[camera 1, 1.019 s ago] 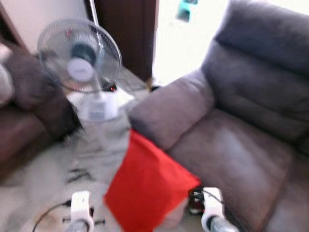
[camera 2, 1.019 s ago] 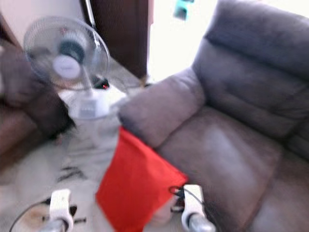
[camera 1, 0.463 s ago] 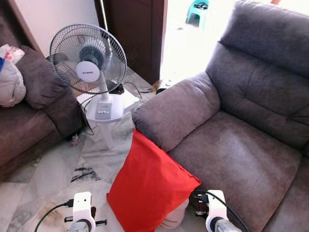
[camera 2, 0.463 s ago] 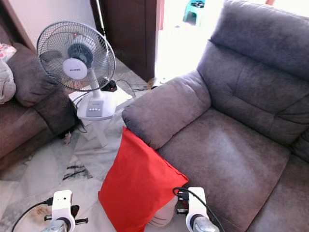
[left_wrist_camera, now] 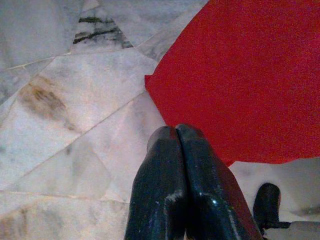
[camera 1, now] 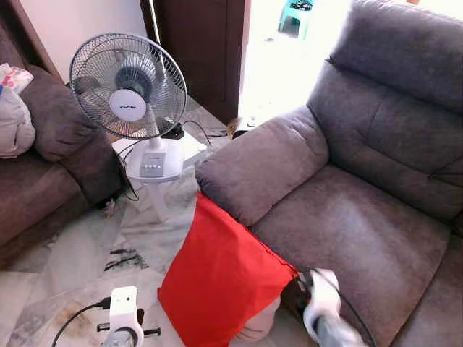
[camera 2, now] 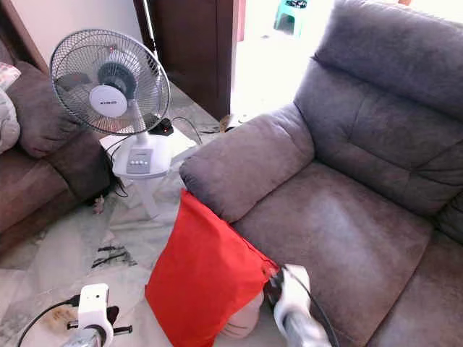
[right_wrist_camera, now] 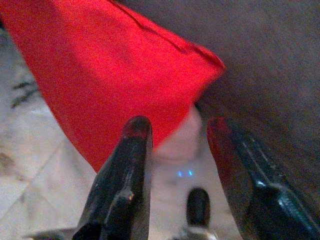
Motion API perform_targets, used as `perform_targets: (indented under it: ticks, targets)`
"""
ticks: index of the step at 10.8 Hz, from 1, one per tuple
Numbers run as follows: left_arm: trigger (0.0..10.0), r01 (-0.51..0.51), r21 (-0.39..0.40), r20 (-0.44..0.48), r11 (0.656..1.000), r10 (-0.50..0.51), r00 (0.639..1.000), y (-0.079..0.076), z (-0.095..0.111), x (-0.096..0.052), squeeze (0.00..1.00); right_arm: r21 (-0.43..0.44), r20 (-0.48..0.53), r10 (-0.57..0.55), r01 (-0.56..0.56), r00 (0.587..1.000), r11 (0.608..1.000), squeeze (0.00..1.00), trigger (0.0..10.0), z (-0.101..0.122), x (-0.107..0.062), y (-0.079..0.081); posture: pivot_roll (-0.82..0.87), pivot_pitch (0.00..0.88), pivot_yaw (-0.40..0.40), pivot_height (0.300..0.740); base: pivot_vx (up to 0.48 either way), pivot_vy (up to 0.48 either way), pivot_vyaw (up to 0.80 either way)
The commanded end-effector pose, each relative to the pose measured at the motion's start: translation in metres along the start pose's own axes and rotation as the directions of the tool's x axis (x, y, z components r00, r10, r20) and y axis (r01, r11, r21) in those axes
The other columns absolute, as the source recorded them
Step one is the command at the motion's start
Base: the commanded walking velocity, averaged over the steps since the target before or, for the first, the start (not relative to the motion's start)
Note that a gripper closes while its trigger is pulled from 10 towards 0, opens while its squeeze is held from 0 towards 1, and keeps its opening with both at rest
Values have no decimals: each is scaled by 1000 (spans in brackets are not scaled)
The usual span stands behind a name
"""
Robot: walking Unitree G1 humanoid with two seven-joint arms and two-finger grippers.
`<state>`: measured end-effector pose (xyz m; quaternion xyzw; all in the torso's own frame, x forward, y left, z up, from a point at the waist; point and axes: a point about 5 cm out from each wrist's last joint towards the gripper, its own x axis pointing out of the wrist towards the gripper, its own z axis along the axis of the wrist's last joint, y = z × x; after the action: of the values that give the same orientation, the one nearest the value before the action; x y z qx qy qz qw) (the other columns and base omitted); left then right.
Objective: Move the pillow to the sofa from floor
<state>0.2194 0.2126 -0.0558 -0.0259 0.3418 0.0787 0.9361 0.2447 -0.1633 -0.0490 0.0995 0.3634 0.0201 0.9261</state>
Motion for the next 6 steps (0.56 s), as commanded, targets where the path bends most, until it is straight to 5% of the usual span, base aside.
perform_targets:
  ticks: [1,6]
  targets:
    - [10000,-5,9,-13,1000,5,1000,-1,-3,-1,0,13,6,-5,5,1000,1000,1000,10000,1,0,-1,94,112,-23,740,0,0,0]
    - [10000,1,-1,-4,1000,-1,1000,-4,-2,0,0,47,27,36,-38,999,998,1000,10000,5,2,8,94,114,-31,740,0,0,0]
